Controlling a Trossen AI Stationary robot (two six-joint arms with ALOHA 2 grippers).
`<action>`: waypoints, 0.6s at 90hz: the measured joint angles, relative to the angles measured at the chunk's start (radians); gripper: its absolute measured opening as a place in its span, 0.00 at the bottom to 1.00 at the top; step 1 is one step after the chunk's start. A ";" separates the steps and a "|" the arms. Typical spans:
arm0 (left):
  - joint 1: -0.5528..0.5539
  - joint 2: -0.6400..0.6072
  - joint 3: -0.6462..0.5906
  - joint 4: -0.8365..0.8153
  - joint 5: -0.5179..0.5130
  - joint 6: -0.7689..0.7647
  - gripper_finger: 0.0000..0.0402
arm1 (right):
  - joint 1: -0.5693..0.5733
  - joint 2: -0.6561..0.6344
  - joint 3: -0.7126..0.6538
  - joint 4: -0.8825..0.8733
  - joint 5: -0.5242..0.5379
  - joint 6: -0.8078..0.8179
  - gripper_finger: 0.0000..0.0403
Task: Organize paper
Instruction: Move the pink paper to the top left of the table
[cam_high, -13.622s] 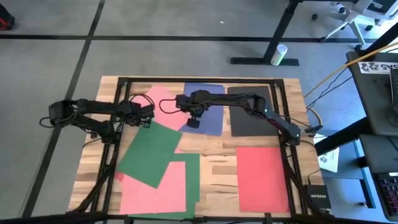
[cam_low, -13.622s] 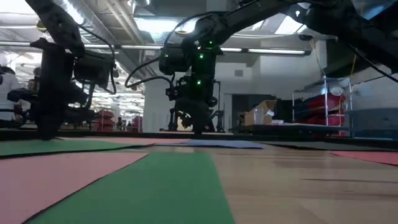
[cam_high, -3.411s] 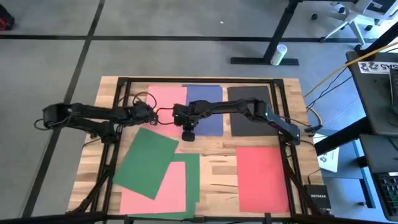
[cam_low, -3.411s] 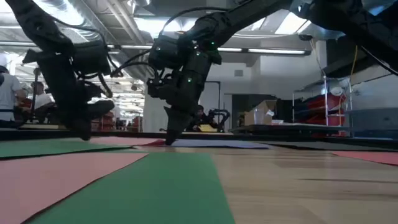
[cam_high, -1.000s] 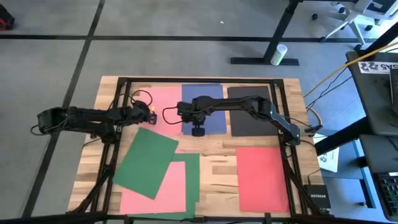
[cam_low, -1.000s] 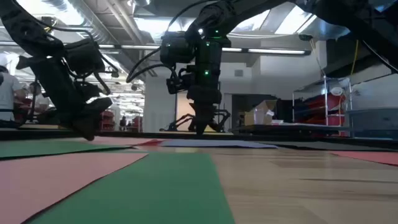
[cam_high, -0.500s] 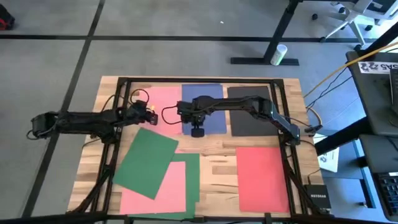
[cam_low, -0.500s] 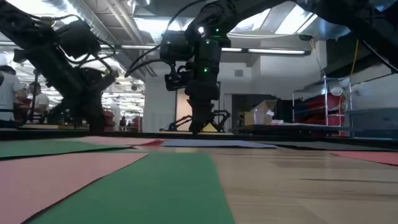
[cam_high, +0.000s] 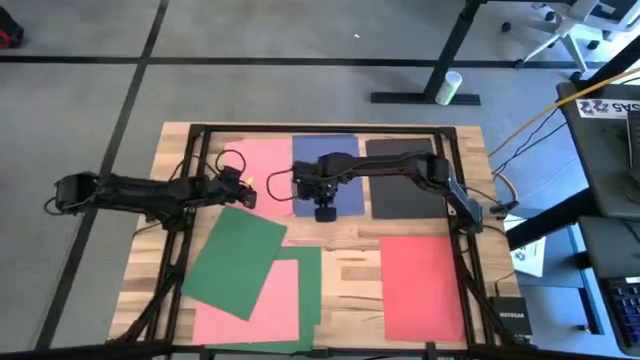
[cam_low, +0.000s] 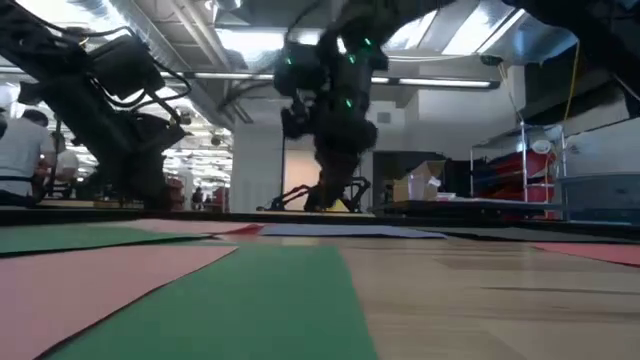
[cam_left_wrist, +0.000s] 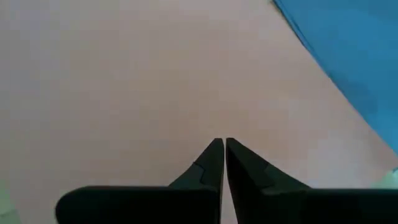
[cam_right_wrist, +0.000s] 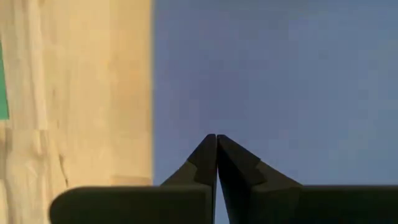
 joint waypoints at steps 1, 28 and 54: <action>-0.001 0.003 0.000 0.005 -0.001 0.000 0.00 | 0.000 -0.009 -0.021 0.018 -0.005 0.000 0.00; 0.002 0.088 0.000 0.236 0.032 0.078 0.00 | -0.015 -0.299 -0.562 0.632 -0.089 0.173 0.00; 0.068 0.148 0.000 0.107 0.030 0.060 0.00 | -0.005 -0.296 -0.674 0.765 -0.043 0.285 0.00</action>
